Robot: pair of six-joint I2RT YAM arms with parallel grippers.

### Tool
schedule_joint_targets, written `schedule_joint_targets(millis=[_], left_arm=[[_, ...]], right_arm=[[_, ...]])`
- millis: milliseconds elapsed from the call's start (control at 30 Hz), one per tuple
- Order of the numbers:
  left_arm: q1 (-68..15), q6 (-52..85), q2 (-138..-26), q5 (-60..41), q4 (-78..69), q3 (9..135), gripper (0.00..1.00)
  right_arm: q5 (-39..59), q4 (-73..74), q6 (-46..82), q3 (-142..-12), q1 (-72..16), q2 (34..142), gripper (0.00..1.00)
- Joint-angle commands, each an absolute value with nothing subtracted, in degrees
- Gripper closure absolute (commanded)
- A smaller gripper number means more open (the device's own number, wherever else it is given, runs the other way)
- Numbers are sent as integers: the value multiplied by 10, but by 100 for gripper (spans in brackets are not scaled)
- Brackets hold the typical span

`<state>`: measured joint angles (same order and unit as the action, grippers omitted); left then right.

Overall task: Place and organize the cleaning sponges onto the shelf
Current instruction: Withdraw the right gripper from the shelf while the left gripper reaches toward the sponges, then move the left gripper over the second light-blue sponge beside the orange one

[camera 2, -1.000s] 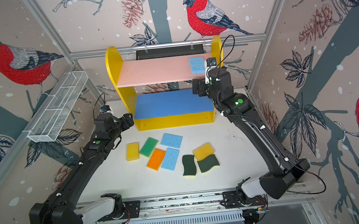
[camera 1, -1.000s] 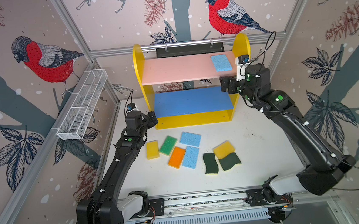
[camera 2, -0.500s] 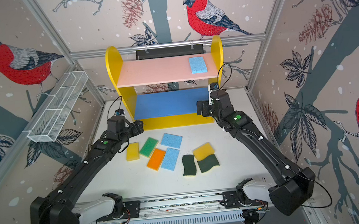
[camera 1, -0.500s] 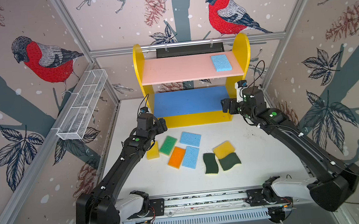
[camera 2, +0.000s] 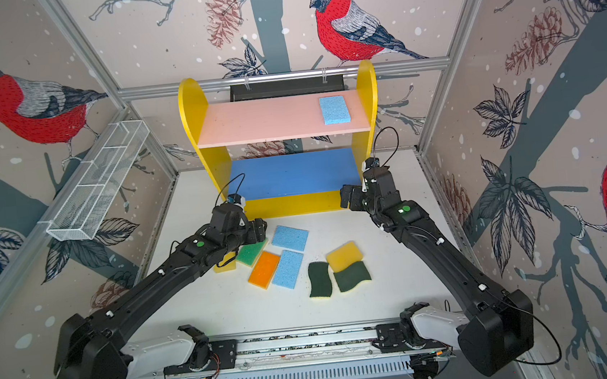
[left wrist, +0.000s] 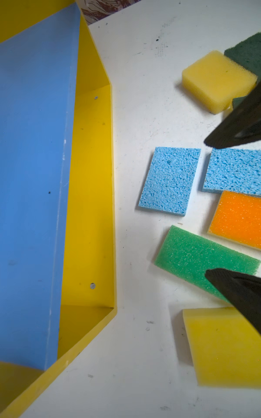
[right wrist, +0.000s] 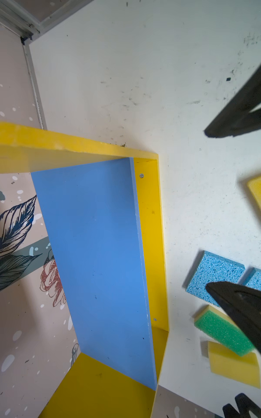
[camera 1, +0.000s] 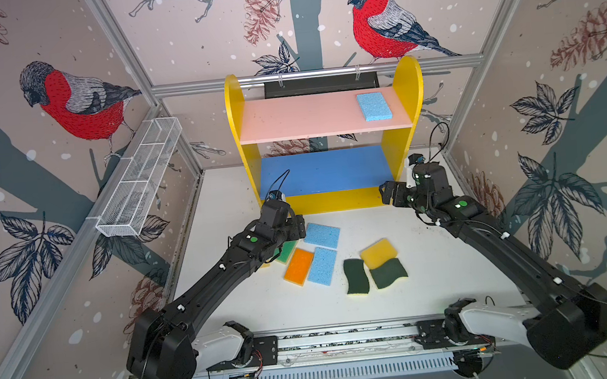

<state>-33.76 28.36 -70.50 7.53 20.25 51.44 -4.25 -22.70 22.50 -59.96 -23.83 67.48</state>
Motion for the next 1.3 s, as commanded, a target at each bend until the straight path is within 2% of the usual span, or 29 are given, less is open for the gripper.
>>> schedule_joint_targets(millis=[0, 667, 1267], left_arm=[[-361, 299, -709, 77, 225, 508, 16], [-540, 420, -714, 75, 234, 424, 16], [-569, 436, -769, 39, 195, 399, 16]], right_arm=[[-23, -199, 240, -584, -238, 668, 1], [35, -152, 270, -505, -240, 684, 1], [29, -141, 277, -481, -245, 678, 1]])
